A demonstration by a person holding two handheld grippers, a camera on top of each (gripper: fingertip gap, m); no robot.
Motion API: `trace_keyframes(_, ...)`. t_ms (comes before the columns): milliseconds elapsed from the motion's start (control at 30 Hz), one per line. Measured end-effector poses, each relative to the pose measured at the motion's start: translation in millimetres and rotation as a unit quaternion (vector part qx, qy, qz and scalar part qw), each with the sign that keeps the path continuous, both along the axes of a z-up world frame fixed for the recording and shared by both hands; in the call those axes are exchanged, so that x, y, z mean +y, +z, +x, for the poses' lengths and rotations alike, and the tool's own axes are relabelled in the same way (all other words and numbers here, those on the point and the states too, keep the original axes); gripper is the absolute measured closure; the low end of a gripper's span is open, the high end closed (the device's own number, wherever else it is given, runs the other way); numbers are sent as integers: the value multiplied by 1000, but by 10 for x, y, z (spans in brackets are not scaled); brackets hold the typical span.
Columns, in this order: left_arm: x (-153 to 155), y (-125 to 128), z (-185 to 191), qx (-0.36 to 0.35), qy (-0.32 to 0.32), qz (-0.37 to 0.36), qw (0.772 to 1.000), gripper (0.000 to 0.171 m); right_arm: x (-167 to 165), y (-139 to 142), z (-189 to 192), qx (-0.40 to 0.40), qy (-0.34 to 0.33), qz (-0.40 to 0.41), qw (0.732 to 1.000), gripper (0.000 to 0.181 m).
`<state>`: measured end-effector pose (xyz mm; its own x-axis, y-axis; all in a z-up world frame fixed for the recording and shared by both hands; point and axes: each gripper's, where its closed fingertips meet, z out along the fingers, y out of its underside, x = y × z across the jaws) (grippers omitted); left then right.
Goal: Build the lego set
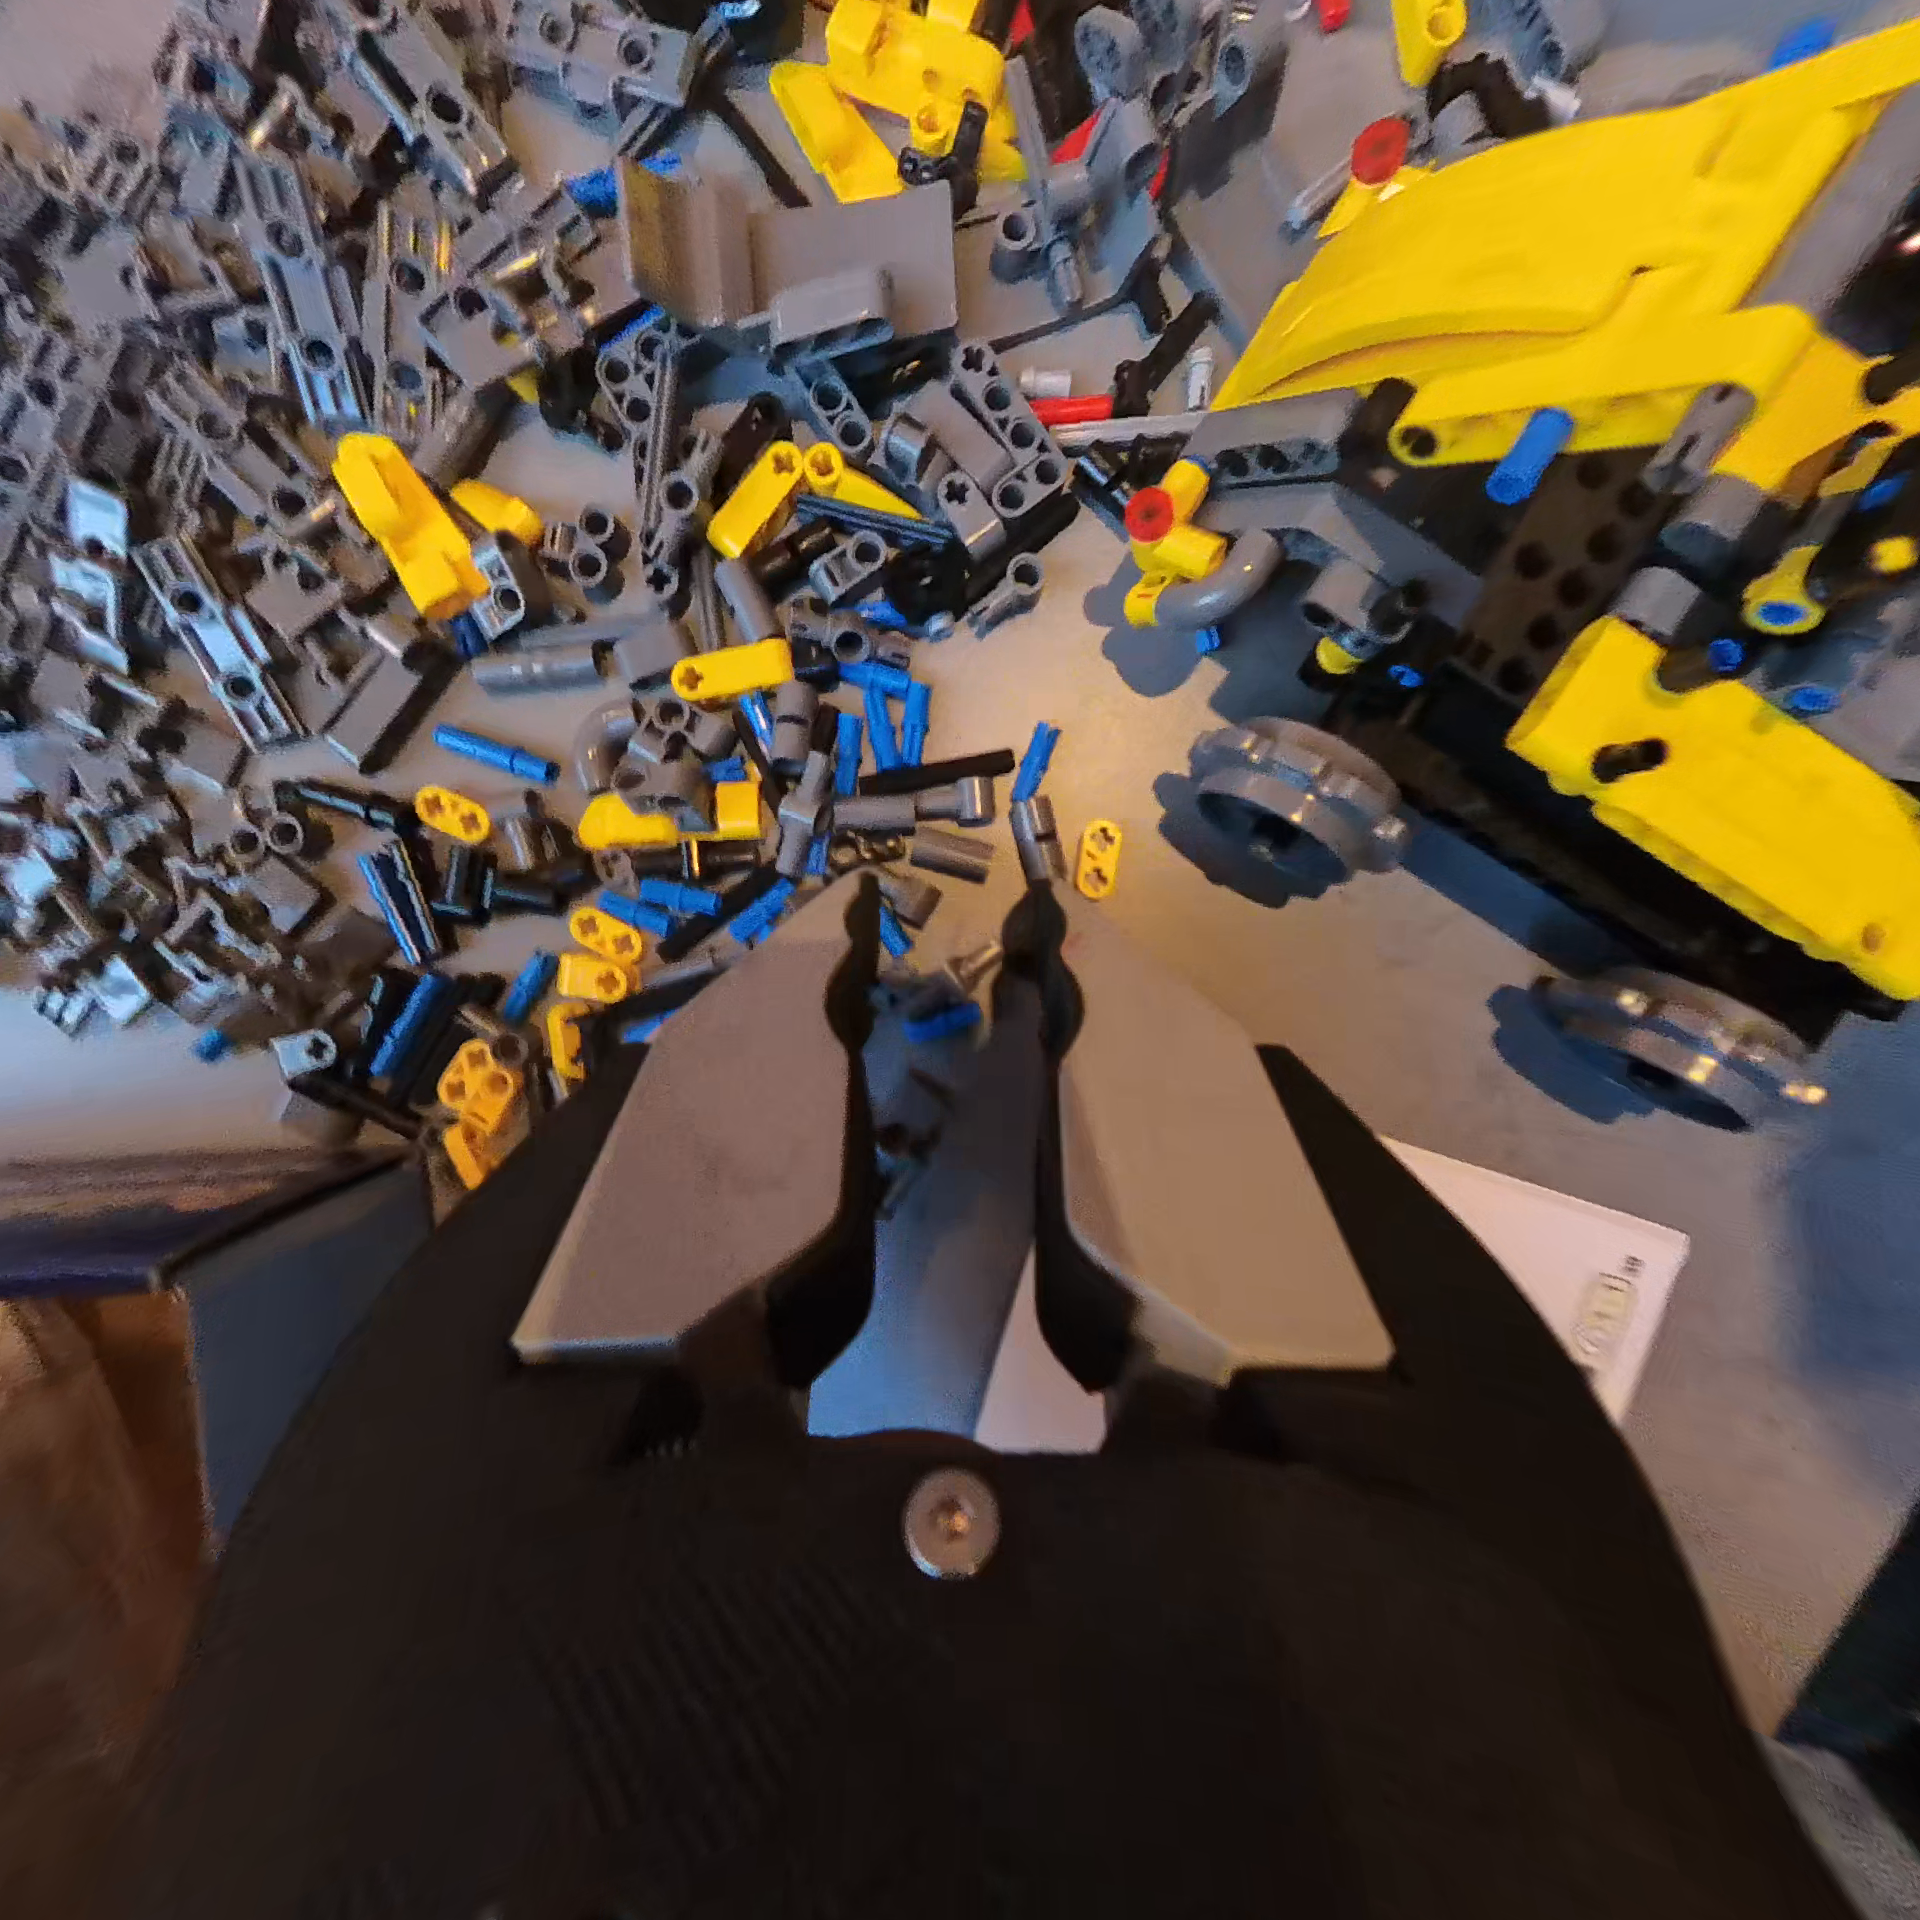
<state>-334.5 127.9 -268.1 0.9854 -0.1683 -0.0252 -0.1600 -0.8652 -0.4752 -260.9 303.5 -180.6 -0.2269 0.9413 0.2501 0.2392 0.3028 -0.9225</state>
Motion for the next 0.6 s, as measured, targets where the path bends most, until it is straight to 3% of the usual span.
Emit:
trace_keyframes(233, 96, -100, 12, -1, -21, -21, 1000, 156, -13, 40, 17, 5, 4, -2, 1000, 161)
trace_keyframes(400, 84, -89, -25, 6, -15, -21, 1000, 156, -22, 66, 29, 7, 7, -5, 1000, 161)
trace_keyframes(500, 174, 123, 66, 44, -56, 43, 997, 156, -81, 72, 42, 2, 25, -33, 999, 161)
trace_keyframes(600, 303, 539, 360, 134, -140, 168, 967, 156, -255, 127, 94, -7, 81, -109, 991, 161)
